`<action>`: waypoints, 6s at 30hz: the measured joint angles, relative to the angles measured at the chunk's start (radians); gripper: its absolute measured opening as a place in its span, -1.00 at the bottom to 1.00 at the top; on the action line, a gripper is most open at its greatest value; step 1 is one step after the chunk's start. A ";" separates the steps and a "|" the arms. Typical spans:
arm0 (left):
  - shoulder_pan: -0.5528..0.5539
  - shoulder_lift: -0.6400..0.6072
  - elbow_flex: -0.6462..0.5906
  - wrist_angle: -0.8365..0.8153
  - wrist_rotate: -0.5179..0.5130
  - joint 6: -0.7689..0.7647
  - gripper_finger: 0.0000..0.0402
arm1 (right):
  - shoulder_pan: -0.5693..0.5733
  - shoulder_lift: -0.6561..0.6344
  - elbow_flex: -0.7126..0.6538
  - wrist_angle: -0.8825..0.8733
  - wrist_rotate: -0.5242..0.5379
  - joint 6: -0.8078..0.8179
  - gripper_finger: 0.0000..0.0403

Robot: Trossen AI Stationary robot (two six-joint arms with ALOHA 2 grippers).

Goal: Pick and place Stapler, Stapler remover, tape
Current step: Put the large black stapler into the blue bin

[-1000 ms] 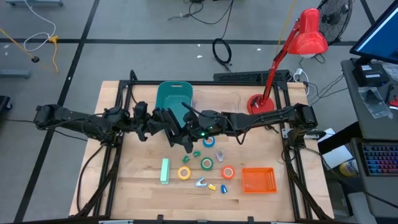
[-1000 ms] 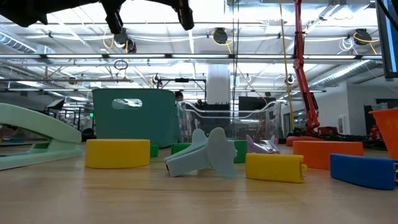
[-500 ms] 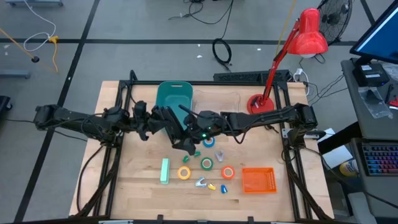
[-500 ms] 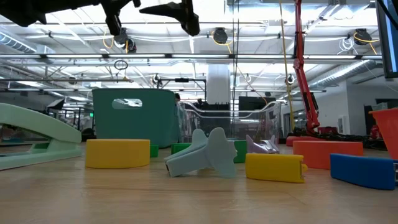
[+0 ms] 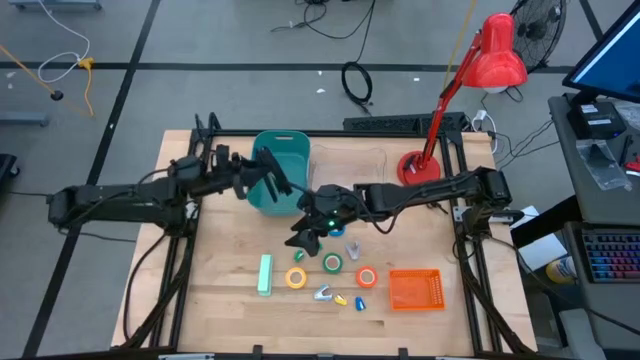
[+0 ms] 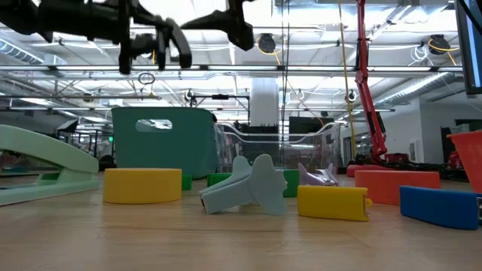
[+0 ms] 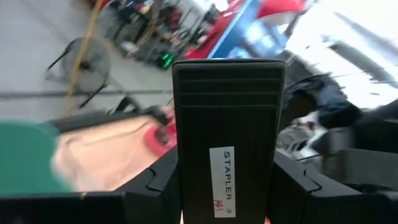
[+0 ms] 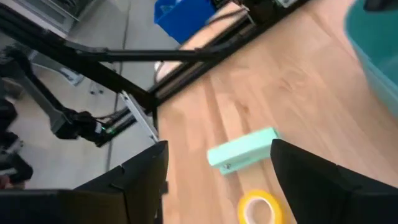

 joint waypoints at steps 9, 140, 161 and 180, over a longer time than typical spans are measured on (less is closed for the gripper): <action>0.186 0.069 0.029 -0.165 0.135 -0.083 -0.18 | 0.000 -0.102 -0.001 -0.223 0.183 -0.051 0.24; 0.415 0.888 0.454 -0.448 0.408 -0.056 -0.16 | 0.101 -0.259 -0.086 -0.328 0.463 -0.002 0.11; 0.379 0.877 0.454 -0.527 0.395 -0.099 -0.19 | 0.101 -0.259 -0.086 -0.328 0.443 -0.010 0.11; 0.365 0.877 0.454 -0.527 0.385 -0.121 -0.19 | 0.101 -0.259 -0.086 -0.328 0.442 -0.030 0.11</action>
